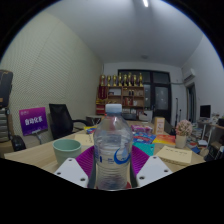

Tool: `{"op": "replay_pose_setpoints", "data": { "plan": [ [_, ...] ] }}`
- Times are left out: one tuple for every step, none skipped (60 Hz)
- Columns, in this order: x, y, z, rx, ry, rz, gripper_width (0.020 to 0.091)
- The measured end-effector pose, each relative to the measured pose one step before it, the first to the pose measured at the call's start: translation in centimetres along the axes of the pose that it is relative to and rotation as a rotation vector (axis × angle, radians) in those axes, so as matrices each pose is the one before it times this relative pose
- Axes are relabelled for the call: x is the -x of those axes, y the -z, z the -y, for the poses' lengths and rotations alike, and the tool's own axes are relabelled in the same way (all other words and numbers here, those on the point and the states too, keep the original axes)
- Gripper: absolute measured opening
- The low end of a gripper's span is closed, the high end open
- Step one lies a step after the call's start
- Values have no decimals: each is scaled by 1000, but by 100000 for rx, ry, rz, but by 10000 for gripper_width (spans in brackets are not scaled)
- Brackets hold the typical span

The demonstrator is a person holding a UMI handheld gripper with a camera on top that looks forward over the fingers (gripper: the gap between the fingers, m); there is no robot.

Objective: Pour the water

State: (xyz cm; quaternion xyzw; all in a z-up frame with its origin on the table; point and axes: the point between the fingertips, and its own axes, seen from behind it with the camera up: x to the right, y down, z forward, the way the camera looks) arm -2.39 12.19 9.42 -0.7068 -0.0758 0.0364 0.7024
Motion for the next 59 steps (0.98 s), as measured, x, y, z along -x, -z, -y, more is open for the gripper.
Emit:
{"op": "replay_pose_setpoints", "data": {
  "plan": [
    [-1936, 649, 299, 142, 34, 420, 493],
    [-180, 73, -39, 65, 17, -362, 495],
    [-75, -45, -8, 121, 86, -399, 508],
    [-95, -41, 8, -169, -85, -471, 518],
    [-70, -28, 34, -203, -244, -405, 530],
    [-91, -1, -23, -182, -364, -315, 552],
    [31, -298, 288, -296, -284, -427, 571],
    [-61, -27, -9, -349, -130, -302, 592],
    [-30, 203, 16, -360, -29, -266, 610],
    [-29, -19, -89, 141, 204, -126, 632],
    [-68, -34, -259, 903, 751, -188, 653],
    [-121, 52, -463, 1908, 1229, -311, 673],
    [624, -338, -653, 2029, 1520, -631, 716],
    [-210, 55, -583, 2457, 1410, -419, 738],
    [-142, 40, -191, 1315, 503, -23, 766],
    [3, -216, -403, 1237, 371, 356, 800],
    [-837, 818, 315, 709, 59, 942, 854],
    [35, 261, 134, -135, -418, 866, 861],
    [145, 341, 117, -433, -623, 956, 857],
    [94, 354, 196, -625, -707, 687, 853],
    [156, 369, 222, -656, -462, 823, 849],
    [201, 364, 184, -360, -50, 921, 848],
    [1390, 34, -79, -243, 148, 503, 849],
    [-700, 439, -68, -60, 699, 1161, 846],
    [147, 362, 48, 8, 773, 647, 850],
    [111, 363, 58, -23, 804, 247, 850],
    [43, 382, 72, -89, 631, -104, 850],
    [8, 413, 158, -402, 396, -342, 849],
    [-38, 475, 166, -457, 219, -510, 852],
    [814, 464, 280, -279, -81, -986, 846],
    [-1008, 613, -12, -482, -223, -276, 847],
    [119, 503, 364, -327, -520, -691, 850],
    [-119, 1028, -57, -370, -638, -482, 848],
    [-57, 620, 110, -214, -730, -563, 848],
    [51, 677, 192, -373, -811, -395, 848],
    [75, 707, 254, -604, -786, -102, 848],
    [166, 721, 294, -671, -599, 185, 845],
    [155, 746, 308, -552, -485, 349, 851],
    [208, 747, 238, -282, -553, 285, 845],
    [222, 486, 482, 214, -646, -99, 846],
    [-23, 1101, 87, 232, -869, -156, 845],
    [100, 832, 94, 181, -820, -197, 843],
    [165, 840, 171, -59, -688, 4, 843],
    [141, 856, 195, -184, -524, 187, 843],
    [193, 889, 214, -202, -439, 297, 844],
    [221, 867, 192, -50, -256, 411, 844],
    [228, 890, 165, 114, -114, 395, 846],
    [876, 148, 322, 222, -51, -16, 843],
    [-274, 1380, -52, 101, -151, 369, 844],
    [137, 956, 126, 94, -30, 77, 845],
    [165, 842, 167, 3, 117, -42, 844],
    [111, 852, 139, -153, 220, -199, 841],
    [66, 866, 138, -275, 219, -325, 847],
    [45, 878, 157, -282, 201, -463, 846],
    [27, 855, 167, -349, 188, -572, 845],
    [33, 855, 162, -409, 189, -538, 847],
    [387, 369, 396, -361, 255, -781, 844],
    [-62, 882, 80, -375, 5, -276, 843],
    [63, 787, 125, -321, 44, -186, 845]
  ]
}}
